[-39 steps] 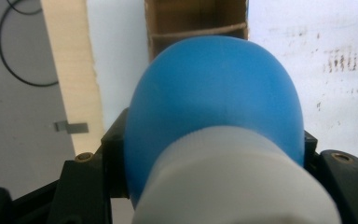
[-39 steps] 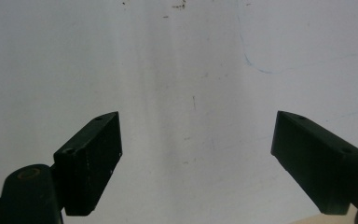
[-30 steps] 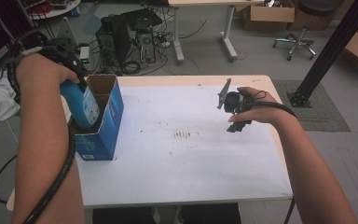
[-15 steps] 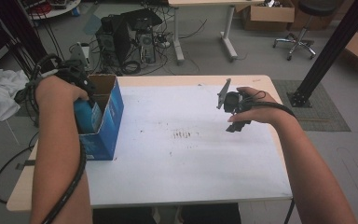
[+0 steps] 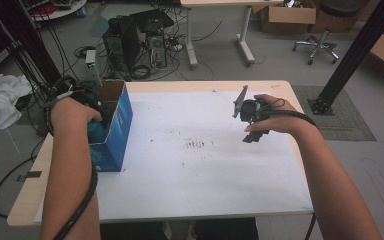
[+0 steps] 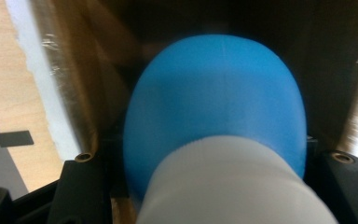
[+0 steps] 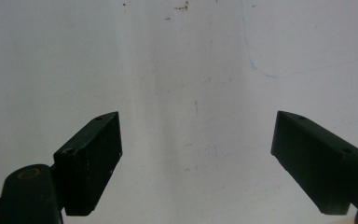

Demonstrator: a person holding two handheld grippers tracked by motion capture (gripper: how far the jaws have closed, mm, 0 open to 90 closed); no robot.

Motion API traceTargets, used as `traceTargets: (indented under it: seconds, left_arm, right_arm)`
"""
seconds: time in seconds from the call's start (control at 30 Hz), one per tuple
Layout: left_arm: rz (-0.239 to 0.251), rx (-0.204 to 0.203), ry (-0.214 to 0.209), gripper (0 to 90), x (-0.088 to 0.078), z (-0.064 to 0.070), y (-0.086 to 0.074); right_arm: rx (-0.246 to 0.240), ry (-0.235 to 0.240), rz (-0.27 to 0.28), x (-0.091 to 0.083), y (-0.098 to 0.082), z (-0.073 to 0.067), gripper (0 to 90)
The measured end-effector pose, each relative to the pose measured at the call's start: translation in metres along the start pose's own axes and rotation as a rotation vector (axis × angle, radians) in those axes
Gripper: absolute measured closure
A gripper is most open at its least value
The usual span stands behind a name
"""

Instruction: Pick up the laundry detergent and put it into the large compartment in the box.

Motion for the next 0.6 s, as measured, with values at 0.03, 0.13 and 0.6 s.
traceTargets:
  seconds: [0.03,0.13,0.6]
  left_arm:
    - [-0.004,-0.001,0.002,38.8,0.0029,-0.0005,0.0002]
    - [-0.009,0.007,0.014,38.8,0.0093,-0.0008,0.0014]
    - [0.023,0.047,0.009,38.8,0.0098,-0.0034,-0.0027]
  right_arm:
    - [-0.003,0.001,-0.002,0.0001,0.0,0.0004,16.4]
    - [0.002,0.001,-0.002,0.0008,0.0003,0.0007,16.4]
    - [-0.004,0.004,0.002,0.004,0.0027,-0.0008,16.4]
Point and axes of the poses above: each handheld gripper's, and its own axes: x roughly forward along the jaws, y roughly out of its top, z roughly to its right, the point moved 2 cm from there along x, roughly forward along the jaws, and after that the axes turned 14 degrees about -y, right-handed, at the moved point
